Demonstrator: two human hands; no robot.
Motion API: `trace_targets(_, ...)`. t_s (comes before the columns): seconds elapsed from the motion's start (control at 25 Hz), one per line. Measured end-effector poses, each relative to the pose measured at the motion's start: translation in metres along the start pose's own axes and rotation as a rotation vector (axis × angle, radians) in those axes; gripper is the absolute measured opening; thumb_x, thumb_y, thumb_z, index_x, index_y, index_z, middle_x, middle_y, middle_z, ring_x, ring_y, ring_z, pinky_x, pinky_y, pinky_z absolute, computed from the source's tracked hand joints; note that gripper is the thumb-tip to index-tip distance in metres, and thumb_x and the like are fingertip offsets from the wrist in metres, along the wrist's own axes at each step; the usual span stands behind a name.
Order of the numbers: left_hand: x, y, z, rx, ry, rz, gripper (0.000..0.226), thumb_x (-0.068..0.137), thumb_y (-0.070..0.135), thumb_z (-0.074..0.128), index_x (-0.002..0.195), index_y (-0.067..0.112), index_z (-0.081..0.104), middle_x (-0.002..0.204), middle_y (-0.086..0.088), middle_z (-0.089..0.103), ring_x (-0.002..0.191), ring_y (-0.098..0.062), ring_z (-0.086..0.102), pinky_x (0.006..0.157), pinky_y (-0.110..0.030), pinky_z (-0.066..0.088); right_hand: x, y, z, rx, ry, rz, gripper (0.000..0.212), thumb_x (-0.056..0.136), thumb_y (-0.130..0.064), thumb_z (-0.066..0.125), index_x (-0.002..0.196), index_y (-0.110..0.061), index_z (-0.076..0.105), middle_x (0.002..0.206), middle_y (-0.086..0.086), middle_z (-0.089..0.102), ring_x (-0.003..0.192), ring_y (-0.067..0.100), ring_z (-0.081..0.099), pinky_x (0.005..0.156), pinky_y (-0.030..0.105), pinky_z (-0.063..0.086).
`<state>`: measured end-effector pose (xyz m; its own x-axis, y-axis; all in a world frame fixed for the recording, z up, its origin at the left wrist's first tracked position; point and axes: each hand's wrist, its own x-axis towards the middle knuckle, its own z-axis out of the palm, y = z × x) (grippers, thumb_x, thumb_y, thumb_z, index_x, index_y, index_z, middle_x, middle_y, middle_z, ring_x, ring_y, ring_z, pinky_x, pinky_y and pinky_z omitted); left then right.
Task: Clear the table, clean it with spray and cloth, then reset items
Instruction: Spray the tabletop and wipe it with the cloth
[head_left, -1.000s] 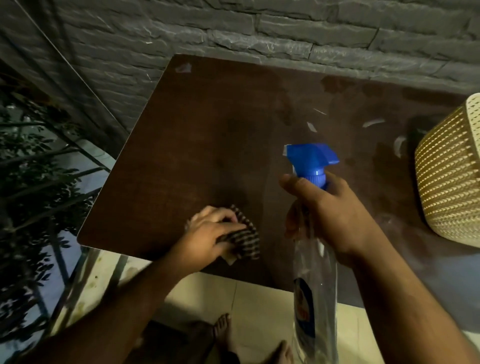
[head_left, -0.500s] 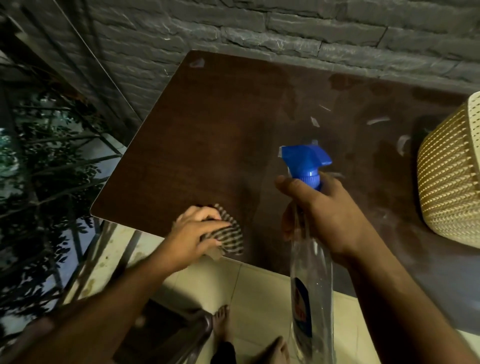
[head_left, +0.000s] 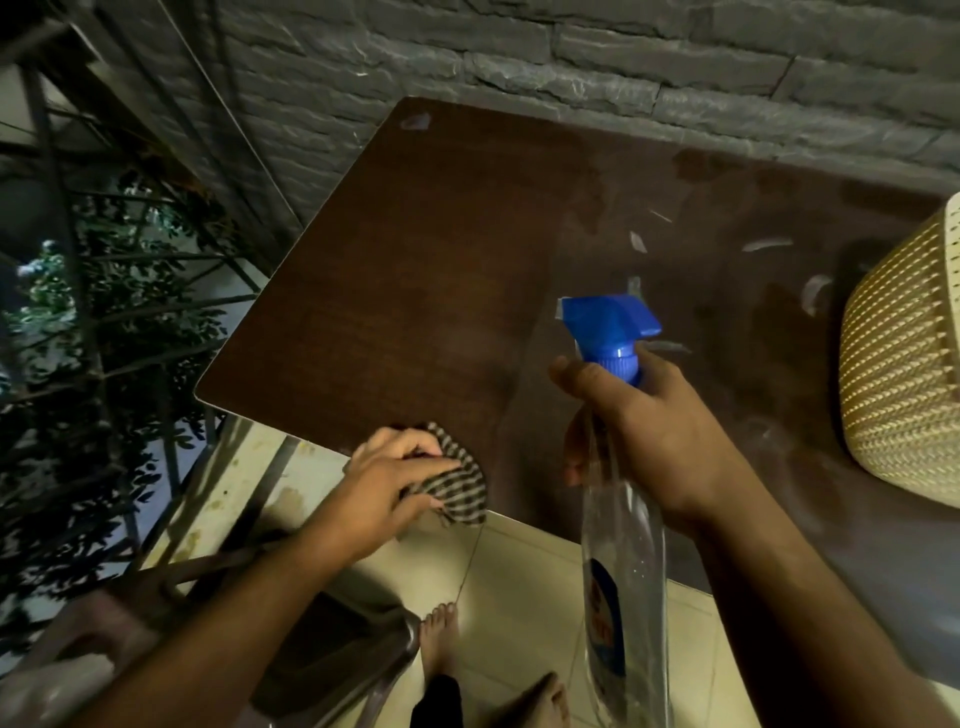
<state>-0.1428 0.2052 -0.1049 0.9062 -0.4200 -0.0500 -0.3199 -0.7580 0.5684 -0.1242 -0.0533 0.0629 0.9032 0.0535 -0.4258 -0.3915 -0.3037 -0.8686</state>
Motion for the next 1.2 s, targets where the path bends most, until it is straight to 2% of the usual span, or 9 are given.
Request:
trace_targets(0.12, 0.034, -0.033, -0.02, 0.069, 0.151, -0.152, 0.043, 0.08, 0.025, 0.075, 0.122, 0.03, 0.064, 0.114, 0.013, 0.049, 0.106, -0.014, 0.042, 0.095, -0.041, 0.042, 0.0, 0.006, -0.009, 0.007, 0.004, 0.004, 0.031, 0.088, -0.039, 0.06, 0.099, -0.01, 0.054, 0.076, 0.028, 0.067, 0.053, 0.027, 0.063, 0.057, 0.035, 0.056)
trace_targets(0.24, 0.087, -0.018, -0.018, 0.094, 0.197, -0.212, 0.041, 0.081, 0.028, 0.073, 0.121, 0.024, 0.065, 0.116, 0.002, 0.055, 0.107, -0.023, 0.046, 0.096, -0.039, 0.039, 0.001, 0.013, -0.012, 0.033, 0.022, 0.002, 0.026, 0.089, -0.038, 0.06, 0.096, -0.014, 0.054, 0.07, 0.023, 0.066, 0.052, 0.025, 0.062, 0.056, 0.032, 0.055)
trace_targets(0.36, 0.076, 0.019, 0.008, 0.048, 0.127, -0.07, 0.041, 0.081, 0.036, 0.068, 0.121, 0.027, 0.065, 0.114, 0.007, 0.055, 0.105, -0.014, 0.043, 0.089, -0.032, 0.038, 0.0, 0.017, -0.015, 0.039, 0.039, -0.002, 0.03, 0.088, -0.038, 0.061, 0.094, -0.01, 0.055, 0.07, 0.025, 0.067, 0.051, 0.026, 0.062, 0.057, 0.035, 0.054)
trace_targets(0.48, 0.05, 0.025, 0.016, 0.006, 0.088, -0.029, 0.04, 0.082, 0.032, 0.069, 0.122, 0.03, 0.064, 0.112, 0.017, 0.047, 0.105, -0.002, 0.035, 0.089, -0.028, 0.034, 0.0, 0.018, -0.025, 0.067, 0.052, 0.002, 0.027, 0.088, -0.039, 0.062, 0.09, -0.013, 0.056, 0.07, 0.024, 0.067, 0.05, 0.025, 0.062, 0.056, 0.034, 0.053)
trace_targets(0.6, 0.088, 0.011, 0.007, 0.041, 0.139, -0.107, 0.041, 0.081, 0.036, 0.065, 0.121, 0.029, 0.065, 0.113, 0.014, 0.05, 0.107, -0.011, 0.043, 0.093, -0.035, 0.041, 0.003, 0.016, -0.038, 0.073, 0.081, -0.011, 0.028, 0.086, -0.04, 0.062, 0.09, -0.013, 0.057, 0.067, 0.02, 0.067, 0.053, 0.027, 0.063, 0.062, 0.044, 0.056)
trace_targets(0.72, 0.139, 0.005, 0.002, 0.064, 0.216, -0.229, 0.037, 0.084, 0.03, 0.069, 0.121, 0.029, 0.065, 0.118, 0.007, 0.053, 0.111, -0.019, 0.045, 0.098, -0.035, 0.038, 0.012, 0.014, -0.043, 0.101, 0.088, -0.02, 0.032, 0.087, -0.039, 0.063, 0.094, -0.009, 0.056, 0.06, 0.012, 0.064, 0.051, 0.027, 0.063, 0.064, 0.049, 0.057)
trace_targets(0.92, 0.175, 0.002, -0.001, 0.056, 0.232, -0.27, 0.037, 0.085, 0.029, 0.069, 0.121, 0.029, 0.065, 0.119, 0.008, 0.052, 0.113, -0.016, 0.043, 0.101, -0.028, 0.032, 0.039, 0.003, -0.045, 0.11, 0.08, -0.006, 0.034, 0.086, -0.041, 0.061, 0.098, -0.009, 0.055, 0.059, 0.012, 0.062, 0.05, 0.026, 0.061, 0.068, 0.051, 0.056)
trace_targets(1.04, 0.198, -0.004, -0.008, 0.054, 0.222, -0.26, 0.038, 0.085, 0.031, 0.069, 0.122, 0.029, 0.064, 0.12, 0.008, 0.051, 0.113, -0.016, 0.043, 0.102, -0.03, 0.033, 0.063, -0.007, -0.042, 0.101, 0.061, -0.027, 0.032, 0.086, -0.042, 0.061, 0.097, -0.012, 0.055, 0.06, 0.015, 0.062, 0.051, 0.03, 0.06, 0.069, 0.055, 0.054)
trace_targets(1.2, 0.239, -0.013, -0.018, 0.055, 0.221, -0.249, 0.039, 0.085, 0.032, 0.069, 0.124, 0.03, 0.062, 0.12, 0.009, 0.051, 0.112, -0.014, 0.042, 0.097, -0.025, 0.027, 0.106, -0.021, -0.041, 0.086, 0.088, -0.038, 0.031, 0.085, -0.041, 0.063, 0.086, -0.012, 0.055, 0.058, 0.012, 0.059, 0.055, 0.035, 0.06, 0.064, 0.054, 0.053)
